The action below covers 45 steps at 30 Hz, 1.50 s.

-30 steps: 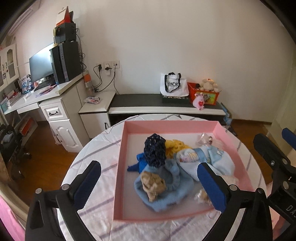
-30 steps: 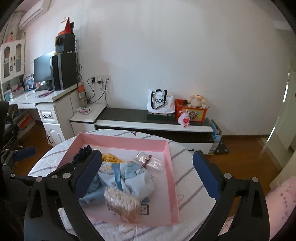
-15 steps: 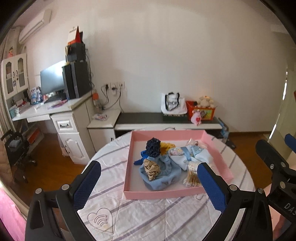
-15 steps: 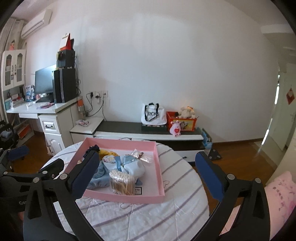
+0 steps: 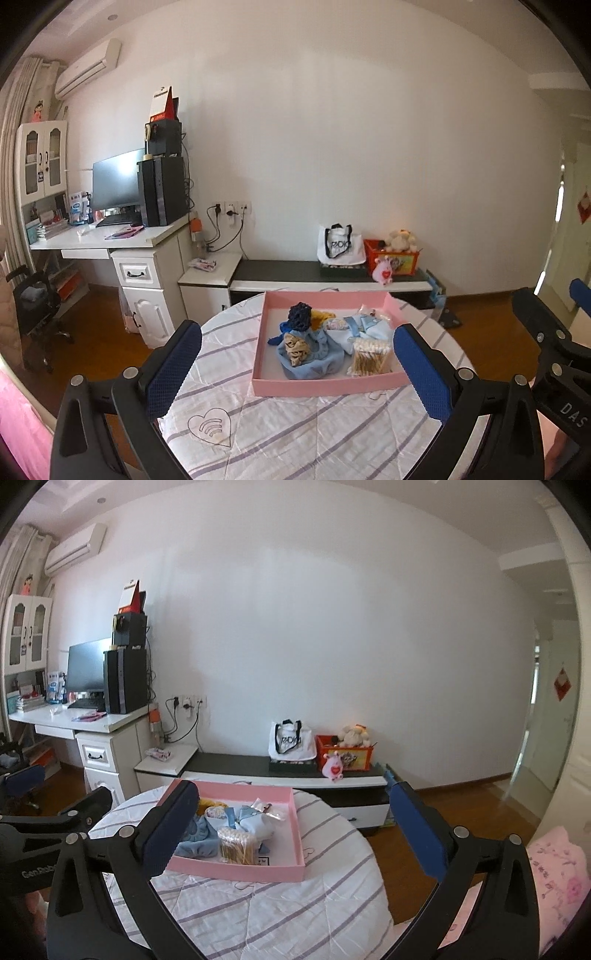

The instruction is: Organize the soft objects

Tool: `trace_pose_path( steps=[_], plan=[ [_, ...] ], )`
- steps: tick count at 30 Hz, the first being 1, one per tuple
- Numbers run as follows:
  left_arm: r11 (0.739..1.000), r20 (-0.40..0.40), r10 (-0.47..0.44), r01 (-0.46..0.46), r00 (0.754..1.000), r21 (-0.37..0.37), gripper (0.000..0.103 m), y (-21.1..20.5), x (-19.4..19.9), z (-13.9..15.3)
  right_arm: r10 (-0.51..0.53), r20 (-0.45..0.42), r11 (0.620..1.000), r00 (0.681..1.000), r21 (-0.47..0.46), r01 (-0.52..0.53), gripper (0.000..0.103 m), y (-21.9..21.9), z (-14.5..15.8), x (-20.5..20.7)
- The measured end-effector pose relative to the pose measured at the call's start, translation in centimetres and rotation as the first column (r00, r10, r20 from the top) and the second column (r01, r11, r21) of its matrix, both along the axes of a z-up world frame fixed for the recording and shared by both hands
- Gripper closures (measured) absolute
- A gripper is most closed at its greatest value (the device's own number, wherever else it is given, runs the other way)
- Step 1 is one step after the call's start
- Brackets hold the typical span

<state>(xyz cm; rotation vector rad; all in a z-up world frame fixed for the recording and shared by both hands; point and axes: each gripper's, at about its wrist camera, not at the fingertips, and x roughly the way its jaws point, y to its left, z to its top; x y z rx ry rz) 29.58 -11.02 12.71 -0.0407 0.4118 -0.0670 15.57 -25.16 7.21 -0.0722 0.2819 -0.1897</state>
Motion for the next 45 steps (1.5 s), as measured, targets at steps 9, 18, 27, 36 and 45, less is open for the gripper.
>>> trace_pose_path(
  steps=[9,18,27,36,45],
  plan=[
    [1.000,0.056,-0.013,0.012,0.998,0.015,0.000,-0.1,-4.8,0.2,-0.042,0.062,0.999,0.997,-0.024,0.043,0.000,0.2,0.8,-3.5],
    [1.000,0.108,-0.006,0.005,0.994,0.014,0.000,0.0,-8.3,0.3,-0.018,0.104,1.000,0.994,-0.010,0.019,0.000,0.7,1.9,-6.5],
    [0.999,0.135,0.013,-0.018,0.991,0.032,0.000,-1.0,-9.1,-0.3,-0.005,0.112,1.000,0.994,0.013,0.004,0.000,0.6,1.9,-7.9],
    [0.999,0.133,0.014,-0.019,0.991,0.034,0.000,-1.8,-8.8,-0.6,-0.033,0.113,0.999,0.993,0.002,0.033,0.000,0.6,1.8,-8.1],
    [0.999,0.137,0.016,-0.020,0.990,0.030,0.000,-1.8,-8.7,-0.8,-0.043,0.118,0.999,0.992,0.001,0.043,0.000,0.6,1.8,-8.3]
  ],
)
